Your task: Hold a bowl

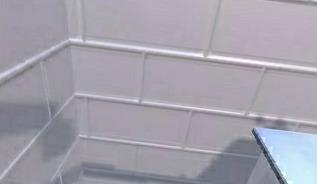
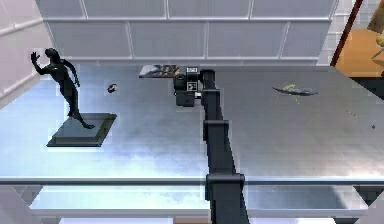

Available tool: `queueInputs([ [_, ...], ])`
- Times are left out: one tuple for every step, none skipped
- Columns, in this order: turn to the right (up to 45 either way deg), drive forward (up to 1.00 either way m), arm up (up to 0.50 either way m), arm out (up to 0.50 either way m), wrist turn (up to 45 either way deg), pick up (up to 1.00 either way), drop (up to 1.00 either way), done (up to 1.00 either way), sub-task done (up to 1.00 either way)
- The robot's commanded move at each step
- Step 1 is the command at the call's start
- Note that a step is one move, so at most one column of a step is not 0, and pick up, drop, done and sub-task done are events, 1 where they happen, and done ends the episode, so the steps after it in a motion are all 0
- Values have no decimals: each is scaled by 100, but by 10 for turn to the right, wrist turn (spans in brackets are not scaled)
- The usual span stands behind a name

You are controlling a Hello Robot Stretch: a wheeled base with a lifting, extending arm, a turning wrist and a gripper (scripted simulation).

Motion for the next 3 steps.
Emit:
queueInputs([
  [0, 0, 0, 0, 0, 100, 0, 0, 0],
  [0, 0, 10, 0, 0, 0, 0, 0, 0],
  [0, 0, 0, 0, 0, 0, 0, 100, 0],
])
